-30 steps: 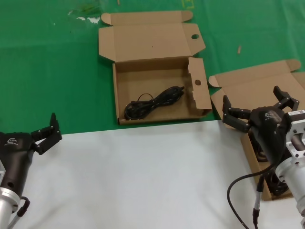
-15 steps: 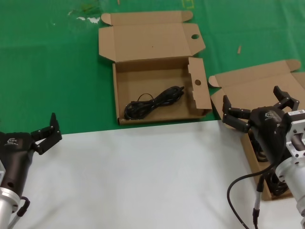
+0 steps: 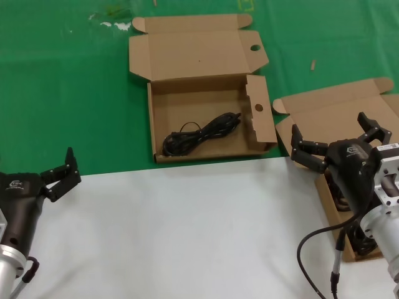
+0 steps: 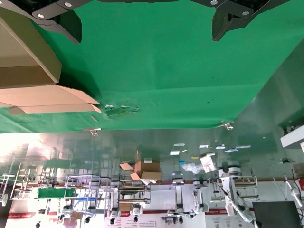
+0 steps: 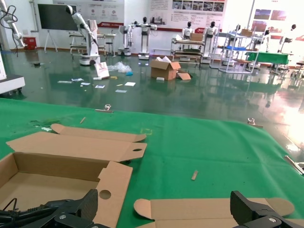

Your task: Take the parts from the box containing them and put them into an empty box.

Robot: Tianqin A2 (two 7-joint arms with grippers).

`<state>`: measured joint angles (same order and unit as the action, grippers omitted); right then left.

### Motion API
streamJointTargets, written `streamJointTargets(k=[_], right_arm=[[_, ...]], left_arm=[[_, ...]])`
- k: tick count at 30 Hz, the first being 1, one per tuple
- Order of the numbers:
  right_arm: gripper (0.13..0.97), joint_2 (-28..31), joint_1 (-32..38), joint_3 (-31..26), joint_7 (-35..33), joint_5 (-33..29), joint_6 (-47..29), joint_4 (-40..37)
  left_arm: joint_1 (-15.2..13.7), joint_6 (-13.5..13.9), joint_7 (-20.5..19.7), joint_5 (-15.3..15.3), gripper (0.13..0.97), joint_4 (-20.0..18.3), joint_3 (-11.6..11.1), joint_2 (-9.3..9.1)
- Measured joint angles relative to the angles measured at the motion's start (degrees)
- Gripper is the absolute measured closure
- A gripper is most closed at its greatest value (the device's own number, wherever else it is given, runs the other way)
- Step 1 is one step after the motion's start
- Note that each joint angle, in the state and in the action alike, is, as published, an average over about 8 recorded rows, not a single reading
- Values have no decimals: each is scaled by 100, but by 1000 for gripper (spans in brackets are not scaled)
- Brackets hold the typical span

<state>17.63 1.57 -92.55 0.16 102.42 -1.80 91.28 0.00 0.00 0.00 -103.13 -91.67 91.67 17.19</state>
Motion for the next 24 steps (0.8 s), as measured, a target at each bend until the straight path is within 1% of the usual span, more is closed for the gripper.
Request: streamJointTargets(k=[24], right_arm=[[129,0,0,0,0,0,0,0]], left_arm=[[0,0,0,0,132,0,0,0]])
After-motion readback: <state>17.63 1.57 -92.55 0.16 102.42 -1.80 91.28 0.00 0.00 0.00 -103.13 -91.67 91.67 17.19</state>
